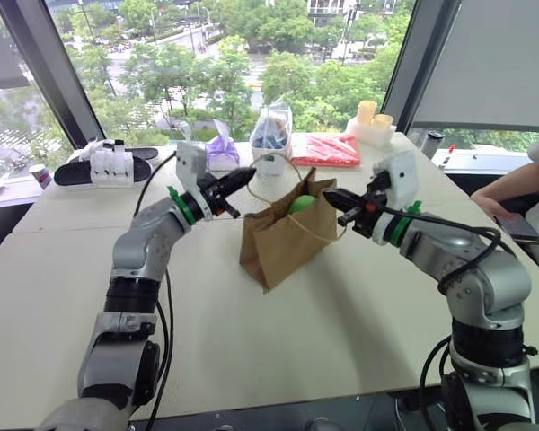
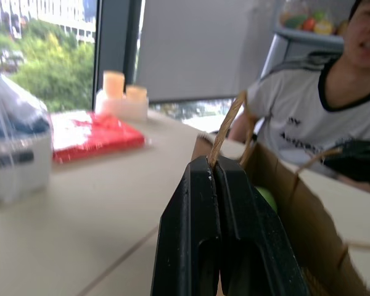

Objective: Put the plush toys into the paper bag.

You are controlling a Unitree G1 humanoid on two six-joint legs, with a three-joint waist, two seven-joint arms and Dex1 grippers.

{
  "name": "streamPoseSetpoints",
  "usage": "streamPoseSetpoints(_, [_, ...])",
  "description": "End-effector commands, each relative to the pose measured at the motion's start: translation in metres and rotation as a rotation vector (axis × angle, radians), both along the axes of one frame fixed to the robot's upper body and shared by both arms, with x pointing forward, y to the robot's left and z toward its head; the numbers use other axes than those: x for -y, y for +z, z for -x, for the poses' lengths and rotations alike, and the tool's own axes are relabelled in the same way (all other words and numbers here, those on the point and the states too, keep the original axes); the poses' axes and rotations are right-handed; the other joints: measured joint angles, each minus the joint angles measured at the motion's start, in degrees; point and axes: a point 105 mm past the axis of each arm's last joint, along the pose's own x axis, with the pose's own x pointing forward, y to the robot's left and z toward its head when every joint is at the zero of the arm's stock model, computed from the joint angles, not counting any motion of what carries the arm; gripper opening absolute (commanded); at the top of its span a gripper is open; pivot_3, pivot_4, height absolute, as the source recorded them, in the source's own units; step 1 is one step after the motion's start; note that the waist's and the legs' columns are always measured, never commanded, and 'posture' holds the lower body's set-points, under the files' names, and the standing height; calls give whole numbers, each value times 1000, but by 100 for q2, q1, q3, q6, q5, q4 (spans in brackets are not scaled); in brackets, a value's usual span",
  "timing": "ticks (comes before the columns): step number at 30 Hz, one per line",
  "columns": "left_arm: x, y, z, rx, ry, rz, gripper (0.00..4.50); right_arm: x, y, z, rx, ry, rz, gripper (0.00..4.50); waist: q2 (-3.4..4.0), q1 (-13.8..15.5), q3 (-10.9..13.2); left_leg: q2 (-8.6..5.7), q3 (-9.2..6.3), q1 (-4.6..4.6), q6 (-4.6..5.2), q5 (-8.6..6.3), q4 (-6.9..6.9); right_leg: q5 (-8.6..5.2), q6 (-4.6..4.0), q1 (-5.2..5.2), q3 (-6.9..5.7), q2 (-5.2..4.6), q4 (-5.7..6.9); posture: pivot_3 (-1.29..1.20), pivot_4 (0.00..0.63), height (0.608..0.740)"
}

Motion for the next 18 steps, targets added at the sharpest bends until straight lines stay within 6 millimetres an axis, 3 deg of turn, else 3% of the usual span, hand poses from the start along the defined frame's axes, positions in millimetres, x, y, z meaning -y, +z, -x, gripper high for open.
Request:
streamPoseSetpoints(1, [-2, 16, 8, 66, -14, -26, 1318, 3, 16, 7, 63, 10, -5, 1838, 0, 2, 0, 0, 0, 0, 0, 0, 0, 0, 0, 0, 0, 0, 0, 0, 150, 740])
streamPoseSetpoints(6, [-14, 18, 9, 55, -2, -24, 3737, 5, 37, 7, 133, -1, -33, 4343, 0, 7, 0, 0, 0, -1, 0, 0, -1, 0, 0, 0, 0, 0, -1, 0, 150, 740])
streamPoseSetpoints(8, [-26, 19, 10, 37, 8, -19, 4342, 8, 65, 11, 243, -5, -120, 4500, 0, -11, 0, 0, 1, -1, 0, 0, 0, 0, 0, -1, 0, 0, 0, 0, 150, 740])
streamPoseSetpoints(14, [-48, 13, 22, -45, -34, 6, 4342, 32, 95, 19, 315, -79, -265, 4500, 0, 10, 0, 2, -3, -7, 0, 0, -2, 0, 0, -10, -1, -1, 5, 0, 150, 740])
streamPoseSetpoints(18, [-54, 2, 37, -102, -105, -21, 4342, 61, 80, 23, 271, -190, -269, 4500, 1, 28, 0, 1, -3, -12, 0, 0, -2, 0, 0, -11, -1, -4, 3, 0, 150, 740])
